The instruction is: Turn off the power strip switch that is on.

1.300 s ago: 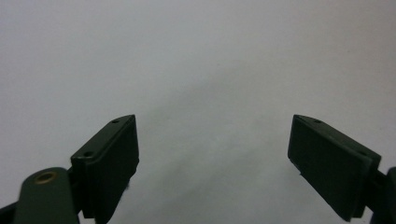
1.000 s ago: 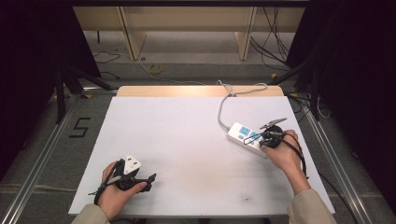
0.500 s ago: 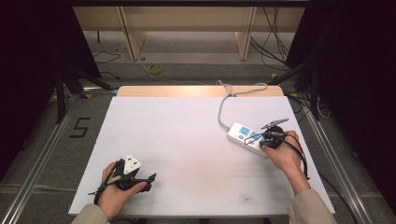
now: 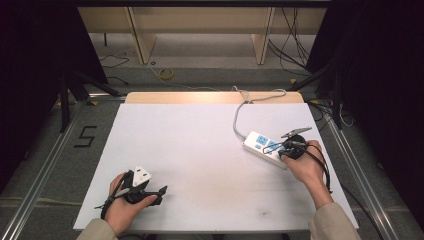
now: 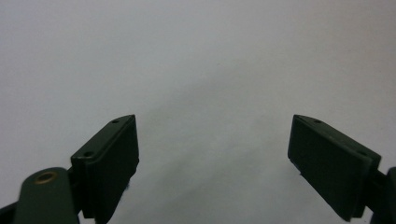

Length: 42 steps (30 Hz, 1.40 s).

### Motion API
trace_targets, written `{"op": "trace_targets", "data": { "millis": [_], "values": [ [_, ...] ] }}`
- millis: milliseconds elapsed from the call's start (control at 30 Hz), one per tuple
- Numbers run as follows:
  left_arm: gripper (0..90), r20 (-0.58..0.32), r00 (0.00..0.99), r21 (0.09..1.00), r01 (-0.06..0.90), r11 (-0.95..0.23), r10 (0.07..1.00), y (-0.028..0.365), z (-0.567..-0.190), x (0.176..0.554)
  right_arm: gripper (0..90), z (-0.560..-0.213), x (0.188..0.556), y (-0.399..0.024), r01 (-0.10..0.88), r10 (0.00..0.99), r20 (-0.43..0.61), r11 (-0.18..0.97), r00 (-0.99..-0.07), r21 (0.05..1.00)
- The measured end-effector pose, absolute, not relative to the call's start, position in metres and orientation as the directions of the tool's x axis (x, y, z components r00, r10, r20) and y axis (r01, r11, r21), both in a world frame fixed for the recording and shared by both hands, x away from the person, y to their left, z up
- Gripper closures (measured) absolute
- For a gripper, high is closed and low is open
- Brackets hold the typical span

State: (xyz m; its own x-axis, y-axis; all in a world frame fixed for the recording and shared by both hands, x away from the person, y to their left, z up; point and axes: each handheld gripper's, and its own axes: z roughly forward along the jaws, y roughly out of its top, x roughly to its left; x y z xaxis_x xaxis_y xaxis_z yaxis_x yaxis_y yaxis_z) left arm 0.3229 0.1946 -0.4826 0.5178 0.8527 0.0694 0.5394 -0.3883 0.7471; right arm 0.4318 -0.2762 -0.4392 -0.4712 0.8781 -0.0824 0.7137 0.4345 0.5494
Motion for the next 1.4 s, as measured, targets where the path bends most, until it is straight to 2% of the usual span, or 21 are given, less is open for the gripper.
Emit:
{"op": "trace_targets", "data": {
  "millis": [800, 1400],
  "values": [
    [16.2, 0.068, 0.517, 0.747, 0.541, -0.387, 0.853, 0.194, -0.483, 0.323, 90.0, -0.434, 0.425, -0.276, 0.693, 0.874, -0.072, 0.429, -0.481, 0.579],
    [16.2, 0.068, 0.517, 0.747, 0.541, -0.387, 0.853, 0.195, -0.483, 0.322, 90.0, -0.428, 0.414, -0.271, 0.654, 0.849, -0.053, 0.443, -0.526, 0.614]
  ]
}}
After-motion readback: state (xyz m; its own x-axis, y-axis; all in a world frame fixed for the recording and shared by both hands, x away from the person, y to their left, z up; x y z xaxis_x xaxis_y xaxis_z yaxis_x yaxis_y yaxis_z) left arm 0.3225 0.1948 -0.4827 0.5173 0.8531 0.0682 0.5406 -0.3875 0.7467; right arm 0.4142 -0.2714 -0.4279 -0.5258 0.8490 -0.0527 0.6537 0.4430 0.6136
